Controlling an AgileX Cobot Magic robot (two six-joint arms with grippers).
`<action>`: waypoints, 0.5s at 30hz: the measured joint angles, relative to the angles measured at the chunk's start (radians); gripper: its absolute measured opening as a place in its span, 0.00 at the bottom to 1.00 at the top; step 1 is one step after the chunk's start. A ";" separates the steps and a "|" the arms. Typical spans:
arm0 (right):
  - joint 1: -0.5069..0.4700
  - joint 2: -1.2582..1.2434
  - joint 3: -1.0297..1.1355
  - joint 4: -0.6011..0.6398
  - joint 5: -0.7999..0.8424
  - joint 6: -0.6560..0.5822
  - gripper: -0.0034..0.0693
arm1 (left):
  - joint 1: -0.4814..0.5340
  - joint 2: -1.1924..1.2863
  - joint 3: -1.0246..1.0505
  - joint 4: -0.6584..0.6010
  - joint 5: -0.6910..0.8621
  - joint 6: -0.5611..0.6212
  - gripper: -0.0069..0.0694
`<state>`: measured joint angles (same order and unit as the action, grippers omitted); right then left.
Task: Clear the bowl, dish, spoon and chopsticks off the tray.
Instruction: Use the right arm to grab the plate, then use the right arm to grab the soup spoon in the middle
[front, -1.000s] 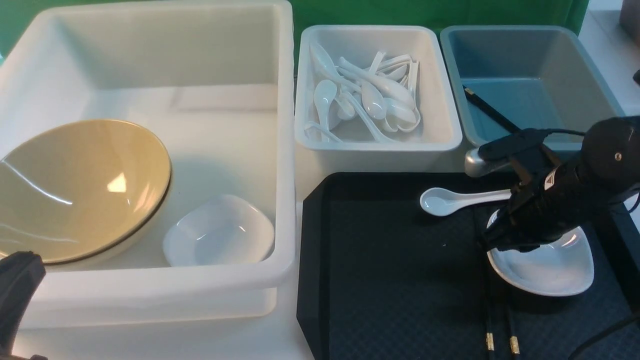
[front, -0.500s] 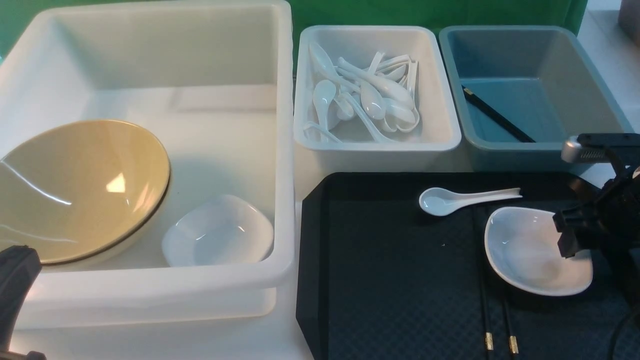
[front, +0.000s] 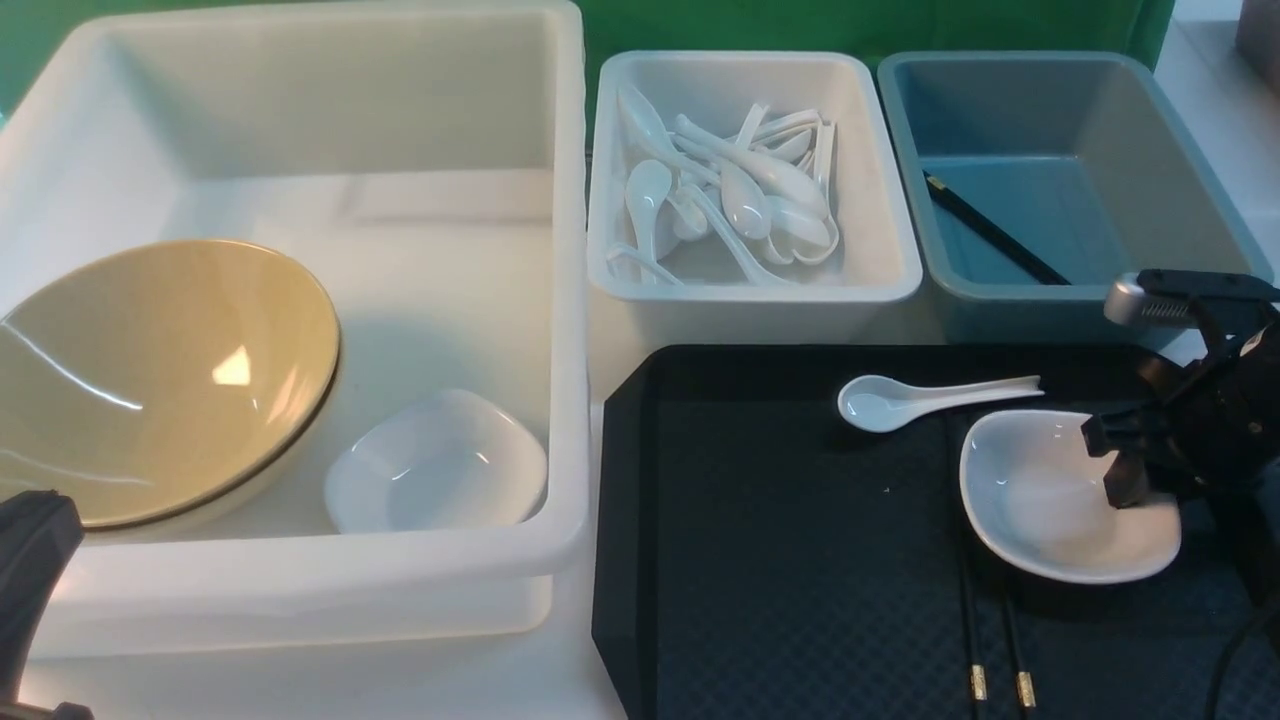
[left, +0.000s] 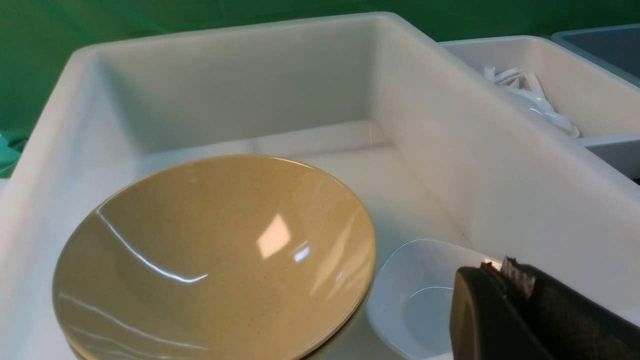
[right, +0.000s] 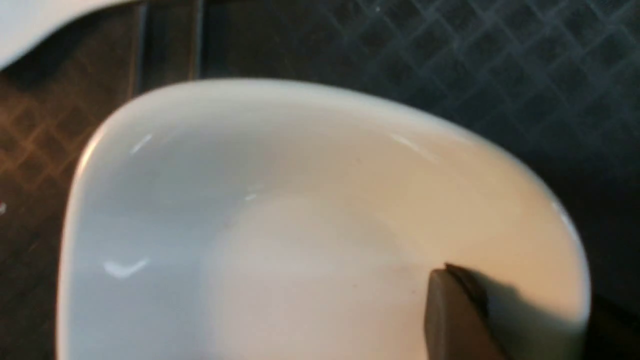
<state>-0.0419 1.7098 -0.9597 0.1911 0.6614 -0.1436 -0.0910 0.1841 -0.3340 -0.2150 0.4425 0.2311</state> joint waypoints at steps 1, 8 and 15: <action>0.000 -0.019 0.000 -0.002 0.011 -0.011 0.31 | 0.000 0.000 0.000 0.001 -0.001 0.000 0.08; 0.010 -0.228 -0.073 -0.034 0.100 -0.064 0.13 | 0.000 0.000 0.000 0.004 -0.002 0.000 0.08; 0.196 -0.313 -0.329 0.023 0.141 -0.146 0.13 | 0.000 0.000 0.000 0.007 -0.003 0.000 0.08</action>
<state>0.1540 1.3967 -1.2886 0.2139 0.8020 -0.2894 -0.0910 0.1841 -0.3340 -0.2084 0.4392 0.2311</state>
